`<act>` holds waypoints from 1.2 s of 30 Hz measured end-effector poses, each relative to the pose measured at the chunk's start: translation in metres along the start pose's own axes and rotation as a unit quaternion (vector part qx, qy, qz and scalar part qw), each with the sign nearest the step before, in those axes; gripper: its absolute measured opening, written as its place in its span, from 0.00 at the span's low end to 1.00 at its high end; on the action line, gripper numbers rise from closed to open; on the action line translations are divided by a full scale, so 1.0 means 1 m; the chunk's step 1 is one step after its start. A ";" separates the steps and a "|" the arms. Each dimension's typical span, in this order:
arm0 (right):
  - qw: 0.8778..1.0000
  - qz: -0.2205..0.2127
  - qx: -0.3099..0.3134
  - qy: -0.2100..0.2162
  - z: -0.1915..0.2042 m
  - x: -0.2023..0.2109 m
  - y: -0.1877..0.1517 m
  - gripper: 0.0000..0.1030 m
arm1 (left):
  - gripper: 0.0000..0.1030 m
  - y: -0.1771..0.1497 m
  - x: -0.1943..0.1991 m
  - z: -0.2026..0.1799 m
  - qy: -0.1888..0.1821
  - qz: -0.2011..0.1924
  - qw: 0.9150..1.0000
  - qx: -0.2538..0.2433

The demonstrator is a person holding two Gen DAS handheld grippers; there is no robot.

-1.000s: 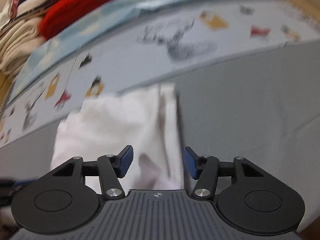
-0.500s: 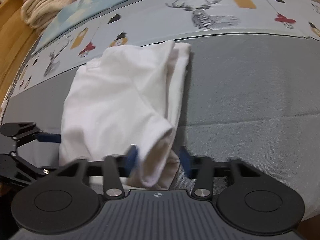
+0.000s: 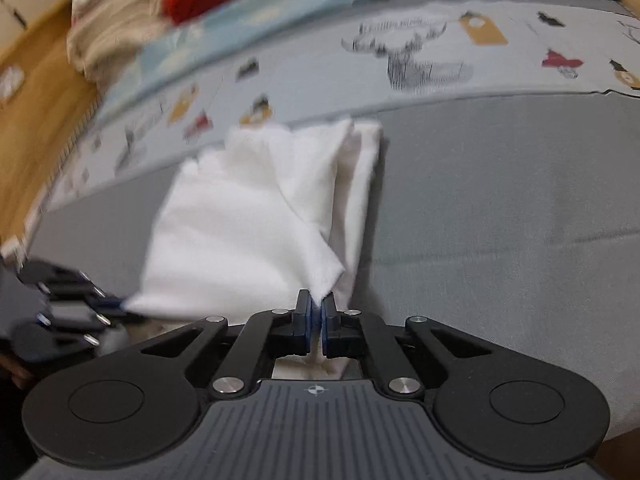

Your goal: Fold small clothes

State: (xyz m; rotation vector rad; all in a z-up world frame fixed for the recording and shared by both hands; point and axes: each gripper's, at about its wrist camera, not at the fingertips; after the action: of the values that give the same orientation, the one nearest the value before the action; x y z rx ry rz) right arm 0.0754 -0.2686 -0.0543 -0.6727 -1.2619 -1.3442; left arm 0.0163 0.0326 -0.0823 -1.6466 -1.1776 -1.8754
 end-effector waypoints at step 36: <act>0.993 -0.028 -0.094 -0.062 0.006 -0.063 0.069 0.61 | 0.62 0.032 -0.014 0.136 -0.091 -0.004 0.899 0.428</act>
State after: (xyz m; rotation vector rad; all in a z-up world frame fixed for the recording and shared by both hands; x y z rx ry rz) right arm 0.1523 -0.2293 -0.0902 -0.8690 -1.2703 -1.5004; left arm 0.1282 0.1175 -0.0899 -1.2878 -1.7412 -0.9412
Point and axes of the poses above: each gripper's, at about its wrist camera, not at the fingertips, and x roughly against the way its jaws point, z to its left, y to its top, and after that the axes turned 8 degrees about z, right-handed
